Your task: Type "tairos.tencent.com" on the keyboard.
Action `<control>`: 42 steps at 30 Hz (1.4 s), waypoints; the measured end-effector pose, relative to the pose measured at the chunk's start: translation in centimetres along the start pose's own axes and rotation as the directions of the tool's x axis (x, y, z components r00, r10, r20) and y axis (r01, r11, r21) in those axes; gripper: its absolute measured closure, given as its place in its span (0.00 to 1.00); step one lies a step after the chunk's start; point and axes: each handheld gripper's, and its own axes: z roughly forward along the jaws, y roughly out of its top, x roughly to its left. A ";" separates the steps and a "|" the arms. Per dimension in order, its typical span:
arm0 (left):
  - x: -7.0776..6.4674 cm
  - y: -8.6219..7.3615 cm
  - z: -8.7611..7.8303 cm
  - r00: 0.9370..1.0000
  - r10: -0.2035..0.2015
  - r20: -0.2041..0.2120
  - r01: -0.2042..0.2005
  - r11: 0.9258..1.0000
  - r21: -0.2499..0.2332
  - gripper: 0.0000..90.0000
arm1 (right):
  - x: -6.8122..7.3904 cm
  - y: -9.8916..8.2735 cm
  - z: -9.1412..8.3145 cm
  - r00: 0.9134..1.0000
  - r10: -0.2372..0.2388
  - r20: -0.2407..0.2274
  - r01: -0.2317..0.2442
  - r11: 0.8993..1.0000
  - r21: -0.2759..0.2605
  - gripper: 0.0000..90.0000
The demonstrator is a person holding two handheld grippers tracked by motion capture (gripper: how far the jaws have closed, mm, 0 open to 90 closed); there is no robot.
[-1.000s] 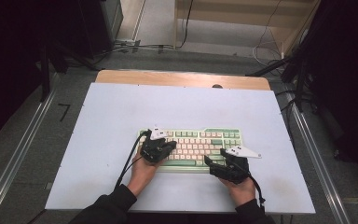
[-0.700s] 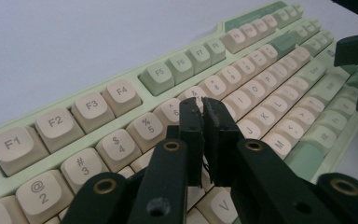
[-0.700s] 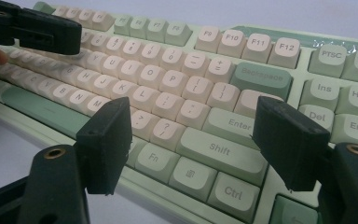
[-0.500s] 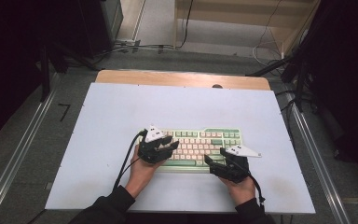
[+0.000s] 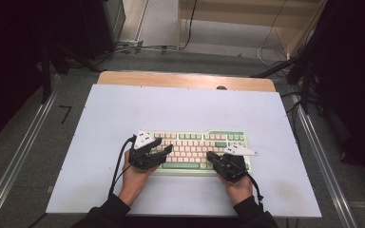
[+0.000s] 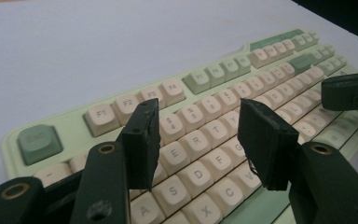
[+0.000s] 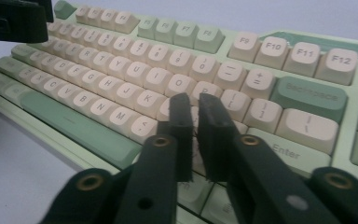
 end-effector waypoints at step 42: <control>1.1 -0.9 -2.0 0.999 -0.036 -0.024 0.035 0.999 -0.017 0.60 | 0.7 0.9 0.6 0.999 -0.023 -0.036 0.022 0.999 -0.022 0.38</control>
